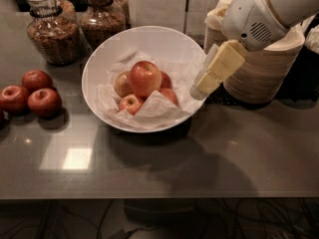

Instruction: Pick apple from white bowl

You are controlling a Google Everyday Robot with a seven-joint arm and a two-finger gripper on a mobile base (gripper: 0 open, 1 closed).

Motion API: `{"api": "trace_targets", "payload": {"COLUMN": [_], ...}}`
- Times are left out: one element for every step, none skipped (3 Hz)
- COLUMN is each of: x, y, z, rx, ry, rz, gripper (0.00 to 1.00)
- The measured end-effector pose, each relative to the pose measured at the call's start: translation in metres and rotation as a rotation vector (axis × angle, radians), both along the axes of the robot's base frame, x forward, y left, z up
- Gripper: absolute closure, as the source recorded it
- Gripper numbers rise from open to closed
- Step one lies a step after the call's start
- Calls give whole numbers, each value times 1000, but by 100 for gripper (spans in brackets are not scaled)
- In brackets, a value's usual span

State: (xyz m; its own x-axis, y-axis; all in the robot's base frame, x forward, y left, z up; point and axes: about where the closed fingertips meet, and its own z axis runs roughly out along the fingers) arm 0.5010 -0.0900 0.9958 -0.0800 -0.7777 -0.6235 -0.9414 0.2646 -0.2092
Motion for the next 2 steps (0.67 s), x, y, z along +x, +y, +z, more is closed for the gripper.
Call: {"api": "trace_targets", "payload": {"x": [12, 11], "y": [36, 37], "z": [16, 17], "rx": [123, 126], "ry": [23, 22], "rz": [43, 47], "gripper": [0, 0]}}
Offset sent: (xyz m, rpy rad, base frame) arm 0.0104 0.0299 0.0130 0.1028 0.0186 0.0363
